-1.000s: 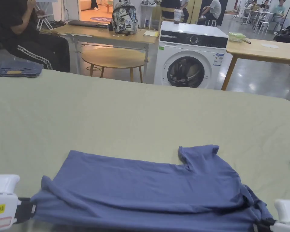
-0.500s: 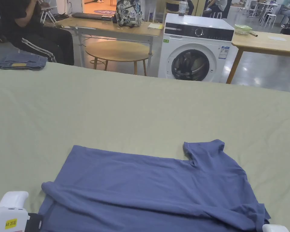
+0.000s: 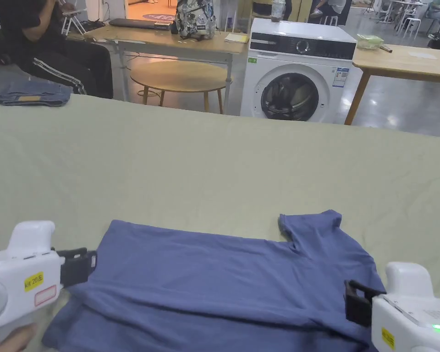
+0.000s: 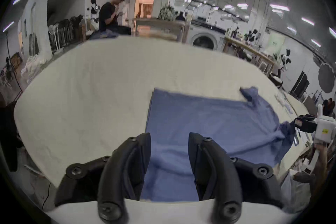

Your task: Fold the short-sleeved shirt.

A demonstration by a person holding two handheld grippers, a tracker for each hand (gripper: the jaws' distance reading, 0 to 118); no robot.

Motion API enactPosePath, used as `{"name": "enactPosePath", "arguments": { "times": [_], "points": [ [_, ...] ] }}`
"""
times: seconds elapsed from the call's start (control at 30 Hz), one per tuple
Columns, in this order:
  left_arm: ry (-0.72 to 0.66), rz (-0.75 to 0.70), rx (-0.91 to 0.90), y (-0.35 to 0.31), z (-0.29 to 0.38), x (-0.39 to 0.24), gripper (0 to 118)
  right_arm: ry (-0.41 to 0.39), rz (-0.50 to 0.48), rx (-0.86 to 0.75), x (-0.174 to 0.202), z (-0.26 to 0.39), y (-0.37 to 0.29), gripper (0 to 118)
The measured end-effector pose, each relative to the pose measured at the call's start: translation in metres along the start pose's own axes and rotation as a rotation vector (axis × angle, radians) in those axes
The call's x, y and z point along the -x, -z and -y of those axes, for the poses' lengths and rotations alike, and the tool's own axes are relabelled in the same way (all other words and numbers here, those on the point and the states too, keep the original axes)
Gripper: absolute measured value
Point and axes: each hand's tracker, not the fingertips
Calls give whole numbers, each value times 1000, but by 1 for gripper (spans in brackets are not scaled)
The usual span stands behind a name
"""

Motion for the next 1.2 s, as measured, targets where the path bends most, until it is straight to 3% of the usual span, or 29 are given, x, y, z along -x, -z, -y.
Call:
{"name": "enactPosePath", "arguments": {
  "times": [0.1, 0.13, 0.23, 0.33, 0.6, 0.83, 1.1, 1.13, 1.2],
  "points": [
    [33, -2, -106, 1, -10, -16, 40, 25, -19, -77, 19, -12, 1, 66],
    [47, -12, -139, 3, -12, -21, 36, 38, -25, -104, 25, -15, 3, 55],
    [60, -20, -182, 7, -17, -36, 3, 55, -20, -138, 40, -24, 4, 11],
    [57, -11, -202, 12, -20, -46, 0, 70, -43, -174, 50, -29, 6, 0],
    [36, -39, -153, 44, -42, -39, 0, 38, -67, -228, 63, -39, 14, 0],
    [-6, -38, 89, 117, -85, 4, 0, 28, -84, -200, 62, -43, 34, 0],
    [-143, 24, 400, 187, -111, 32, 0, 3, -82, -85, 50, -38, 60, 0],
    [-144, 15, 426, 195, -112, 33, 10, -3, -83, -72, 47, -37, 64, 0],
    [-133, 0, 444, 222, -116, 47, 44, -11, -77, -56, 42, -33, 70, 0]
  ]
}}
